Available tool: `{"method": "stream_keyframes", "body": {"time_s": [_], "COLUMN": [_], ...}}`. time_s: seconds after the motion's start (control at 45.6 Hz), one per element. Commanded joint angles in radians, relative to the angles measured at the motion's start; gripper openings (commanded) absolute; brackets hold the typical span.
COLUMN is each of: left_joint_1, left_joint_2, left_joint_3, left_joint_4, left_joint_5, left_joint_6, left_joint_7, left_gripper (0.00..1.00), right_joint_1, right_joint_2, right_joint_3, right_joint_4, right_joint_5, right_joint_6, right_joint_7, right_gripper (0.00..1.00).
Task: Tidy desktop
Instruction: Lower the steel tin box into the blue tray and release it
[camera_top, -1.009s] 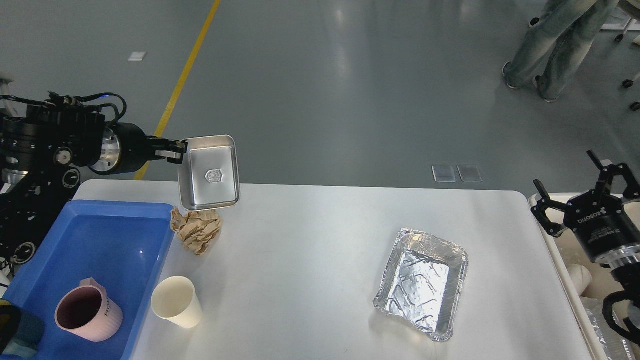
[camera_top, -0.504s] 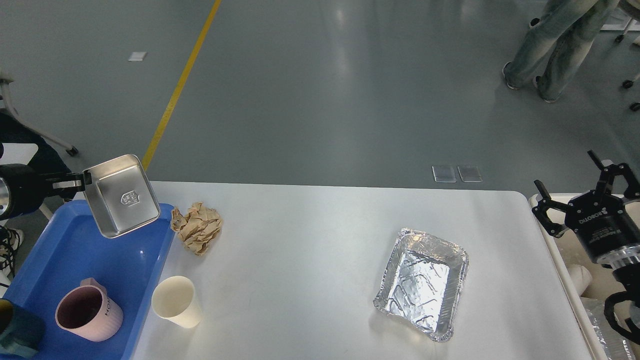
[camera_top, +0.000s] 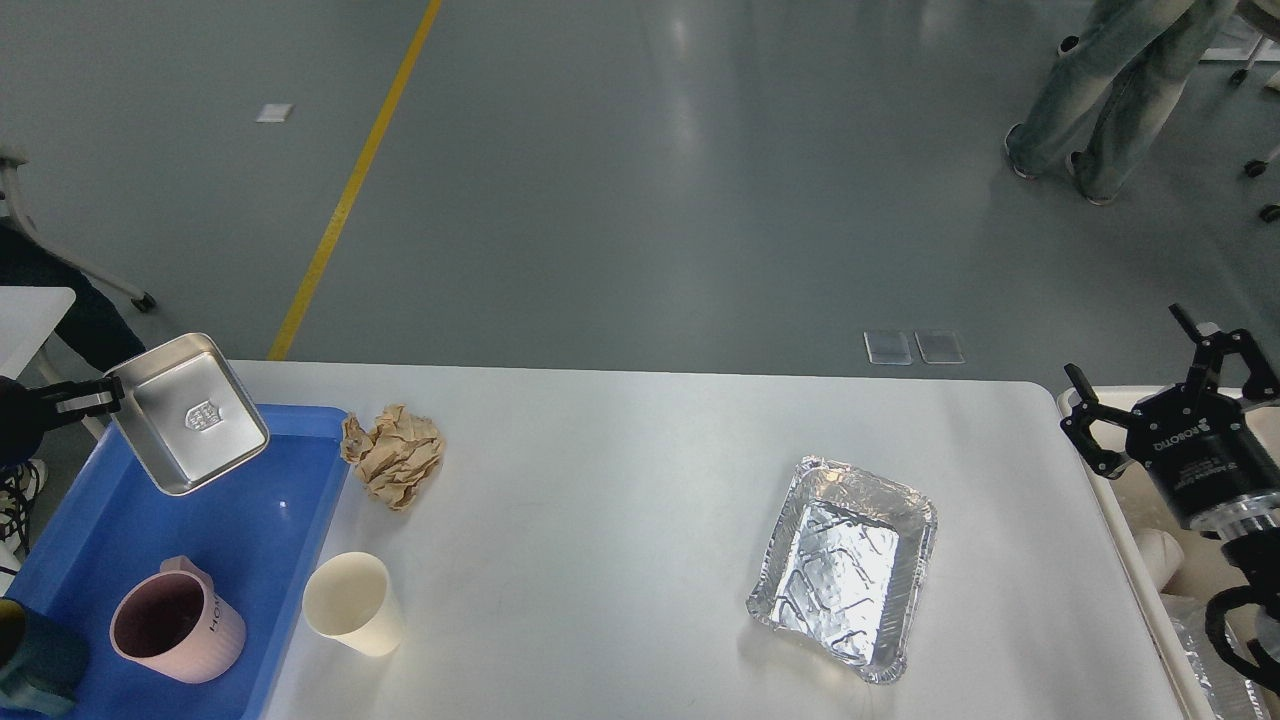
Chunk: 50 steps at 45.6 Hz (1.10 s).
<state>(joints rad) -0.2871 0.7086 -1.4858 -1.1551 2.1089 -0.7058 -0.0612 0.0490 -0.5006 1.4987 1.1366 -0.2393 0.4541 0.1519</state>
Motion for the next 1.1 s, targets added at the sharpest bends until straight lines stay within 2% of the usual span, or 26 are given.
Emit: {"method": "stream_keyframes", "body": {"time_s": [0.0, 0.417, 0.724, 0.921, 1.075], "left_joint_1": [0.002, 0.016, 0.017, 0.017, 0.019], "left_joint_2": [-0.004, -0.049, -0.083, -0.095, -0.093], "left_joint_3": [0.012, 0.064, 0.168, 0.171, 0.173], "left_joint_4": [0.034, 0.094, 0.118, 0.135, 0.137], "left_joint_5": [-0.001, -0.009, -0.010, -0.010, -0.009], "left_joint_6": [0.038, 0.100, 0.204, 0.209, 0.209], "left_joint_7": [0.001, -0.008, -0.005, -0.005, -0.003], "left_gripper": [0.02, 0.02, 0.05, 0.06, 0.13], "right_joint_1": [-0.001, -0.005, -0.011, -0.011, -0.014], "right_joint_2": [-0.001, -0.003, -0.003, -0.003, -0.003], "right_joint_3": [0.000, 0.000, 0.001, 0.001, 0.001], "right_joint_4": [0.000, 0.000, -0.001, 0.000, 0.000], "right_joint_5": [0.000, 0.000, 0.000, 0.000, 0.000], "right_joint_6": [0.000, 0.000, 0.000, 0.000, 0.000], "right_joint_7": [0.000, 0.000, 0.000, 0.000, 0.000], "right_gripper": [1.00, 1.00, 1.00, 1.00, 1.00]}}
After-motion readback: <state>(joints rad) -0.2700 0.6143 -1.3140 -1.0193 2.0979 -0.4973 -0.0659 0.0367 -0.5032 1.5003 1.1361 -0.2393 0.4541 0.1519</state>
